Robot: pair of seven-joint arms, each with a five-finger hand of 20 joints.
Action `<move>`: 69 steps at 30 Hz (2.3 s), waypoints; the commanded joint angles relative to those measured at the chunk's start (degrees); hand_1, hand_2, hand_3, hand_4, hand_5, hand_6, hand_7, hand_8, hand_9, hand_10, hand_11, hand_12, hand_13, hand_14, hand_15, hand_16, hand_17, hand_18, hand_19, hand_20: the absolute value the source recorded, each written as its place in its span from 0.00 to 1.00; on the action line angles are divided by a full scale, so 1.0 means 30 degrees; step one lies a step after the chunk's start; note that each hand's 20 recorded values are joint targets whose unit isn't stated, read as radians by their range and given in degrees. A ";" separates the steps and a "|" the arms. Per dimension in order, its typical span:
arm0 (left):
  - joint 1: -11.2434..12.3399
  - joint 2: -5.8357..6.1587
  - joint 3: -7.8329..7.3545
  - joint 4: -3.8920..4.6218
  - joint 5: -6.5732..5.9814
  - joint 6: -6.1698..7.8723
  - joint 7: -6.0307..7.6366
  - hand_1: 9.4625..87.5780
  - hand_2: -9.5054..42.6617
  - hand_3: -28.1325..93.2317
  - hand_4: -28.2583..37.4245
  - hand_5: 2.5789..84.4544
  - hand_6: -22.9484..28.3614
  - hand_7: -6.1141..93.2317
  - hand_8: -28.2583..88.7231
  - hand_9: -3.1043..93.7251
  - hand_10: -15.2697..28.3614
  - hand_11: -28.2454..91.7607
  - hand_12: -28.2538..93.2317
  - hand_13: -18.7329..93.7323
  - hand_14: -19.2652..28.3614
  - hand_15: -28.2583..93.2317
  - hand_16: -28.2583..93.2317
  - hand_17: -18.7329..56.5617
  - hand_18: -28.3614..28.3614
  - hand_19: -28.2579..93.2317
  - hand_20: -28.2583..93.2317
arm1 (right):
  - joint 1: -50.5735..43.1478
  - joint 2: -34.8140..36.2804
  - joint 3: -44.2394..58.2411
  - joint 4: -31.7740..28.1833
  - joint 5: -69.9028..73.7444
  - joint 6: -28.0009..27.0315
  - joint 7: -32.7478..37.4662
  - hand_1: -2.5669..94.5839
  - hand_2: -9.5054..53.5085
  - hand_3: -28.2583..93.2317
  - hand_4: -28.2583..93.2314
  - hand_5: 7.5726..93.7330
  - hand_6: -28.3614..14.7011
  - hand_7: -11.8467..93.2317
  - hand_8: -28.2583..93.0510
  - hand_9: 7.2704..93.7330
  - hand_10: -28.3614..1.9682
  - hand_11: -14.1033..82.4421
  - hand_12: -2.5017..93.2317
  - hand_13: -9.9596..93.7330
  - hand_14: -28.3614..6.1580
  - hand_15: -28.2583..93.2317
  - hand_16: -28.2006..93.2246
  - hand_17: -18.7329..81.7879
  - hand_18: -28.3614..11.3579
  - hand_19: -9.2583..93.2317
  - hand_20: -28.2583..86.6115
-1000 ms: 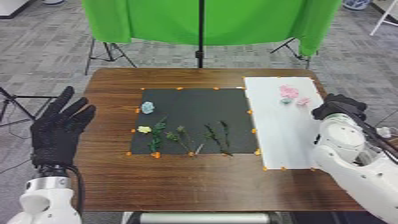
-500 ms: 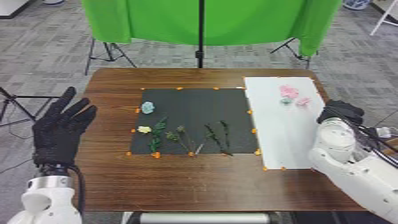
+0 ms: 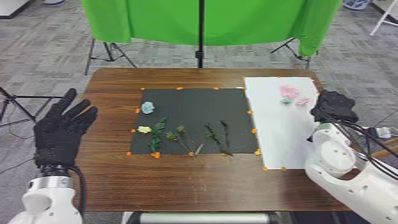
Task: Arrange flowers
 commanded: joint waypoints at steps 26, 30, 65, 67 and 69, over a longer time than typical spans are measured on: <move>-0.0437 0.0116 0.0103 0.0242 0.0273 -0.0353 -0.0232 0.18 0.37 0.87 0.02 0.44 0.60 0.17 0.16 0.40 0.81 0.46 0.32 0.39 0.97 0.68 0.16 0.13 0.96 0.70 0.34 | 0.5627 -1.1243 -0.7511 0.0986 0.0082 -0.2345 -0.7568 0.58 0.00 0.82 0.00 0.93 0.71 0.24 0.25 1.00 0.70 0.39 0.34 0.83 0.64 0.84 0.40 0.53 0.17 1.00 0.75; -0.0818 -0.0009 0.0183 0.0368 0.0427 -0.0505 -0.0552 0.19 0.38 0.87 0.02 0.44 0.60 0.17 0.16 0.40 0.81 0.46 0.32 0.39 0.97 0.68 0.16 0.13 0.96 0.70 0.34 | 0.6274 -1.1469 -0.8491 0.1454 0.0256 -0.2229 -0.7099 0.58 0.00 0.81 0.00 0.91 0.74 0.25 0.24 0.98 0.71 0.42 0.33 0.82 0.63 0.85 0.40 0.52 0.17 1.00 0.76; -0.0092 -0.0126 -0.0036 0.0090 0.0281 -0.0143 -0.0490 0.19 0.37 0.87 0.04 0.44 0.61 0.17 0.16 0.40 0.81 0.46 0.32 0.40 0.97 0.68 0.16 0.13 0.96 0.70 0.34 | 0.5056 -0.7916 -0.3807 -0.1590 0.0710 -0.2031 -0.5964 0.39 0.00 0.87 0.00 0.70 0.69 0.25 0.13 0.76 0.53 0.57 0.22 0.68 0.49 0.89 0.36 0.43 0.14 1.00 0.75; 0.0025 -0.0129 0.0010 0.0064 0.0271 -0.0069 -0.0458 0.19 0.37 0.87 0.04 0.44 0.61 0.18 0.16 0.40 0.81 0.46 0.32 0.40 0.97 0.68 0.16 0.13 0.96 0.70 0.34 | 0.5233 -0.6502 -0.3470 -0.1607 0.1226 -0.1604 -0.5087 0.38 0.00 0.87 0.00 0.68 0.68 0.26 0.13 0.74 0.50 0.54 0.20 0.66 0.47 0.88 0.35 0.42 0.14 0.99 0.74; 0.0107 -0.0158 0.0029 0.0076 0.0273 -0.0170 -0.0487 0.19 0.37 0.87 0.04 0.44 0.61 0.18 0.16 0.40 0.81 0.46 0.32 0.40 0.96 0.68 0.16 0.13 0.96 0.70 0.34 | 0.5417 -0.5298 -0.3249 -0.1143 0.1985 -0.1309 -0.4287 0.39 0.00 0.87 0.00 0.67 0.68 0.26 0.13 0.72 0.48 0.51 0.19 0.65 0.46 0.87 0.34 0.42 0.14 0.98 0.74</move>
